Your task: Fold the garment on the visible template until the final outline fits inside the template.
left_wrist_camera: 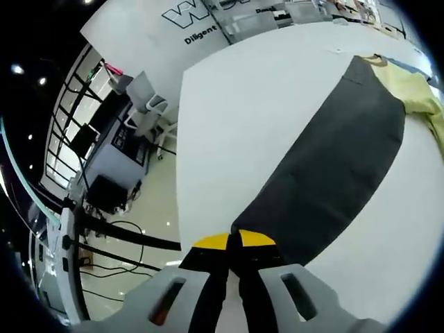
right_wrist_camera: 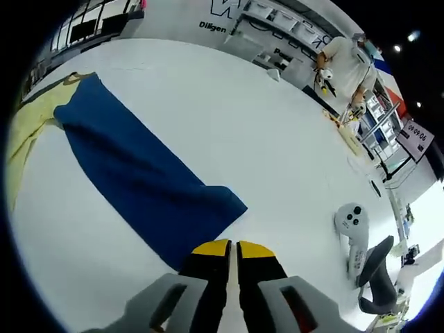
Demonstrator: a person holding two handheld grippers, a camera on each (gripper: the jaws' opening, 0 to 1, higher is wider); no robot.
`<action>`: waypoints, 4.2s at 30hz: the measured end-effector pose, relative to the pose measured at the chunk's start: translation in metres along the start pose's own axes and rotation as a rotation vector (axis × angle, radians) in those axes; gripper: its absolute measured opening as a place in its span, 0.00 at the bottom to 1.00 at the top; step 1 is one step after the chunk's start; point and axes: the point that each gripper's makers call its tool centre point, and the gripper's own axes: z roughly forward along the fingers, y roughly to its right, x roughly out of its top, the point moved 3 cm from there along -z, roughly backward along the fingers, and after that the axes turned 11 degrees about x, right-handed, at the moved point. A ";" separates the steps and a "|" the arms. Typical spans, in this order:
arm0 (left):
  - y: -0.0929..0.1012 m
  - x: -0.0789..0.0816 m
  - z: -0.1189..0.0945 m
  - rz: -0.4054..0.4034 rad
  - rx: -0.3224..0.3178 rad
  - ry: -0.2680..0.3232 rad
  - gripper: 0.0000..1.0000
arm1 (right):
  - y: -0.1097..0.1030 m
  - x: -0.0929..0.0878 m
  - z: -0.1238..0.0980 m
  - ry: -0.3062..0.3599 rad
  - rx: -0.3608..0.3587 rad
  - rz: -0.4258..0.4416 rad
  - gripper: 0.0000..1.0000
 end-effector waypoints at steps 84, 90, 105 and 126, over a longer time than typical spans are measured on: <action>0.088 -0.007 -0.149 -0.205 -0.152 0.260 0.07 | -0.047 0.006 -0.023 0.135 0.162 0.155 0.03; 0.094 -0.007 -0.155 -0.195 -0.162 0.274 0.06 | -0.057 0.020 -0.036 0.186 0.162 0.103 0.05; 0.117 -0.010 -0.171 -0.178 -0.223 0.301 0.07 | -0.114 0.034 -0.068 0.330 0.223 0.107 0.07; 0.165 -0.009 -0.198 -0.108 -0.426 0.364 0.14 | -0.185 0.027 -0.078 0.340 0.365 0.025 0.09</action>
